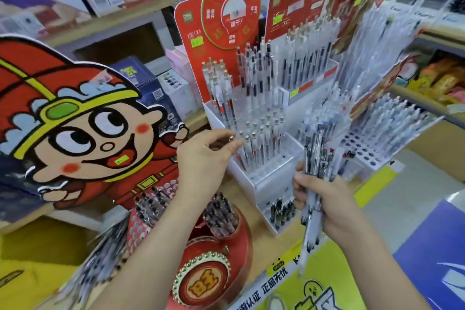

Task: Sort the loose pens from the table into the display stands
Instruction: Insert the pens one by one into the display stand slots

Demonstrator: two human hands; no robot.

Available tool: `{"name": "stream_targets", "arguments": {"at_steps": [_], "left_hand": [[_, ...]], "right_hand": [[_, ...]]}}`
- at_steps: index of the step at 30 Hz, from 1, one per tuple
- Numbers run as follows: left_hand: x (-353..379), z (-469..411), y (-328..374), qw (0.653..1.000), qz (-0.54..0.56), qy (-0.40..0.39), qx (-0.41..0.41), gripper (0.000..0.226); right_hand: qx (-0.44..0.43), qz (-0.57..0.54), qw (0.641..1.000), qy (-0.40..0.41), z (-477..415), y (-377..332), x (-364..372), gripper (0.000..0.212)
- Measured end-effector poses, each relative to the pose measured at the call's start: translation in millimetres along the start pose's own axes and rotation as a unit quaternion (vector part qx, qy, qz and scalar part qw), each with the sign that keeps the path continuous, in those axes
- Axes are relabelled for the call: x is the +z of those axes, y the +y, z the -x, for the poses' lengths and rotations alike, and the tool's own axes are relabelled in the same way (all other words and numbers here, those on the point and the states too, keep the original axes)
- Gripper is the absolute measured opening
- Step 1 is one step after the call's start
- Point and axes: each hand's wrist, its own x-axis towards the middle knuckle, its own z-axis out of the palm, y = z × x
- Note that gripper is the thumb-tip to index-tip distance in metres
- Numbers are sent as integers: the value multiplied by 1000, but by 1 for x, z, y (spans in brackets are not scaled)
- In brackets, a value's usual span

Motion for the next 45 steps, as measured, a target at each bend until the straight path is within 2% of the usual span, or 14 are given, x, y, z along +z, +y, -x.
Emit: {"name": "stream_targets", "arguments": {"at_steps": [4, 8, 14, 21, 25, 28, 35, 42, 43, 45], "left_hand": [[6, 4, -3, 999, -31, -19, 27, 10], [13, 10, -11, 995, -64, -14, 75, 14], [8, 1, -9, 997, -36, 38, 53, 11], [18, 5, -17, 992, -79, 3, 95, 9], [29, 6, -31, 981, -138, -41, 131, 8], [31, 4, -33, 973, -173, -42, 149, 10], [38, 1, -24, 977, -186, -9, 104, 18], [36, 4, -22, 974, -210, -26, 86, 20], [36, 5, -22, 973, -210, -33, 85, 20], [34, 6, -23, 984, -169, -51, 34, 18]], "right_hand": [[7, 5, 1000, -13, -6, 0, 3, 27], [18, 8, 1000, -19, -11, -2, 2, 26], [28, 14, 999, -29, -13, -1, -3, 26], [41, 15, 998, -38, -16, 0, -3, 25], [64, 17, 997, -29, -18, 0, 1, 17], [79, 27, 996, -20, -21, 3, 4, 17], [112, 15, 993, -36, -24, 8, 10, 19], [139, -36, 983, -111, -22, 11, 15, 41], [137, -34, 982, -125, -21, 10, 15, 42], [129, -16, 980, -154, -19, 7, 17, 29]]}}
